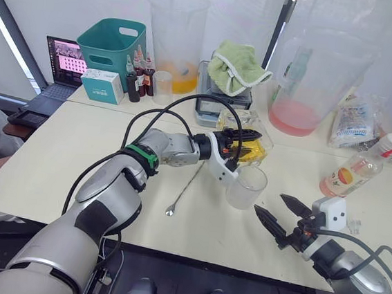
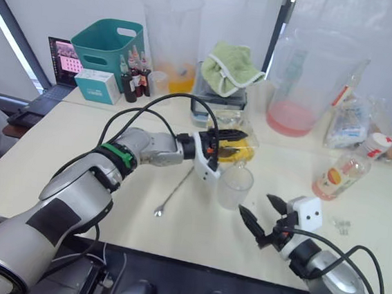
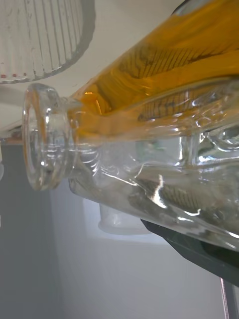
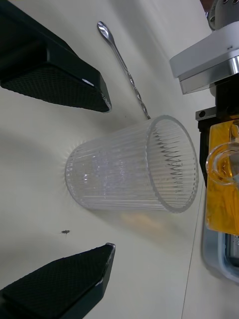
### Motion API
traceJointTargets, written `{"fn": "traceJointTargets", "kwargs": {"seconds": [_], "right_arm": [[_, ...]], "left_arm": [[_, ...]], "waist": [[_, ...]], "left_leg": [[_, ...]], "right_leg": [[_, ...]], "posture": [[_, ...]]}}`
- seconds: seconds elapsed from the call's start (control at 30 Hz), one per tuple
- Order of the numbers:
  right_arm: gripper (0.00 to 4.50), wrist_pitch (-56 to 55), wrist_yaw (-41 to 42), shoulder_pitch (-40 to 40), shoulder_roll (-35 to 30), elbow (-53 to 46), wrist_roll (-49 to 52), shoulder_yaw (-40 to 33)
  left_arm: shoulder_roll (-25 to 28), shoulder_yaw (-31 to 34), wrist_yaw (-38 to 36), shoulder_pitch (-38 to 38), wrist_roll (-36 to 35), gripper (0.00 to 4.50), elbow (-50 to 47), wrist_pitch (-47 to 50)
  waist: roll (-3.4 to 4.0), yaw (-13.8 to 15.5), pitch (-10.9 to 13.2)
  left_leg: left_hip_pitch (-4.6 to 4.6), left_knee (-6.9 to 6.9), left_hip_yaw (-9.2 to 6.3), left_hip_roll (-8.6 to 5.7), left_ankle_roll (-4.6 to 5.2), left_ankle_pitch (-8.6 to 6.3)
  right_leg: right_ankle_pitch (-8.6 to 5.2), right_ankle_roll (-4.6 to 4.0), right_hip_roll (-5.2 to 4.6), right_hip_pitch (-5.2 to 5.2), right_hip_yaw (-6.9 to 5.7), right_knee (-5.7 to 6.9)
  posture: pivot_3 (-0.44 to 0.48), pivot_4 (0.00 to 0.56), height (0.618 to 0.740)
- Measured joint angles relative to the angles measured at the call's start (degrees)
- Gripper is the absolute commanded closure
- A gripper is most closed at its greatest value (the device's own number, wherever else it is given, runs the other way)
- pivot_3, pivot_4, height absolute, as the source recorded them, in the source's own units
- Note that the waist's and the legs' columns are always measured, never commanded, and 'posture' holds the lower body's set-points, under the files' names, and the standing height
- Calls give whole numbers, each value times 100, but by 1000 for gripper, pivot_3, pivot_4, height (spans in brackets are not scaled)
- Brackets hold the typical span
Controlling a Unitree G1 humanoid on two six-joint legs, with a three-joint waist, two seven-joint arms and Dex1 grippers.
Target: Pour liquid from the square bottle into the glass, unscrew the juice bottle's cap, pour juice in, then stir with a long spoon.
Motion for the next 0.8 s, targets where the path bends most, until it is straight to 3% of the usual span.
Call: {"fn": "traceJointTargets", "kwargs": {"seconds": [0.8], "right_arm": [[49, 1, -111, 37, 1, -49, 112, -18]], "left_arm": [[-91, -442, 773, -183, 360, 1670, 183, 246]], "waist": [[0, 3, 0]], "left_leg": [[0, 0, 0, -3, -3, 2]], "right_leg": [[0, 1, -3, -1, 0, 3]], "posture": [[0, 150, 740]]}}
